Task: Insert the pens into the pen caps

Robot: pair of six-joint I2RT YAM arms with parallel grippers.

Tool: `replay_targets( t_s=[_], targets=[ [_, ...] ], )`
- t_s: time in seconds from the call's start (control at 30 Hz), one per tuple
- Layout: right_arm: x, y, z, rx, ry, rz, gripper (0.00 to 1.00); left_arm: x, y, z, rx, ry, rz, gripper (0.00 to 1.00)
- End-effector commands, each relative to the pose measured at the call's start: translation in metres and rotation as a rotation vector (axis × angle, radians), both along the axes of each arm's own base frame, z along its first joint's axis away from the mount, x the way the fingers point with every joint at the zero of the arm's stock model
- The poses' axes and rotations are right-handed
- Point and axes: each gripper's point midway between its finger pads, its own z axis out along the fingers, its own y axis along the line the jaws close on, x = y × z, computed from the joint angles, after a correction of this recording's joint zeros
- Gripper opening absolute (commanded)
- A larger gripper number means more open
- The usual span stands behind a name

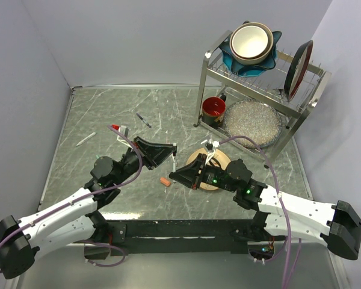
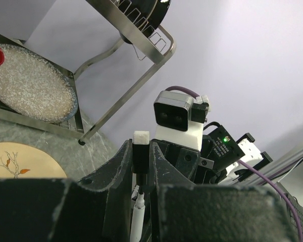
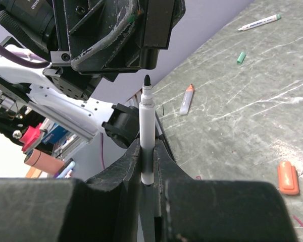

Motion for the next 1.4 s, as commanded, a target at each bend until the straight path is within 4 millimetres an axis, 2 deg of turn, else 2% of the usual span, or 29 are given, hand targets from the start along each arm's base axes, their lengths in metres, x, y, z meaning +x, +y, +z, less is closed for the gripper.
replay_targets(
  t_s=[0.0,0.47,0.87,1.07,1.23,1.37],
  targets=[
    [-0.003,0.0,0.019,0.056,-0.036,0.004,0.0,-0.006,0.004,0.023,-0.052,-0.052,-0.003,0.01],
    [0.0,-0.001,0.025,0.058,-0.05,-0.013,0.0,-0.01,0.001,0.012,-0.039,-0.037,-0.026,0.01],
    [0.005,-0.005,0.041,0.077,-0.069,-0.049,0.0,-0.017,0.001,-0.004,-0.017,-0.02,-0.046,0.01],
    [0.018,-0.004,0.044,0.045,-0.065,-0.104,0.0,-0.026,-0.004,-0.008,-0.008,-0.034,-0.094,0.01],
    [0.028,-0.01,0.054,0.048,-0.088,-0.17,0.0,-0.029,-0.003,-0.017,0.002,-0.024,-0.097,0.01],
    [0.022,-0.007,0.057,0.04,-0.131,-0.128,0.0,-0.032,-0.002,-0.016,0.001,-0.03,-0.1,0.03]
  ],
)
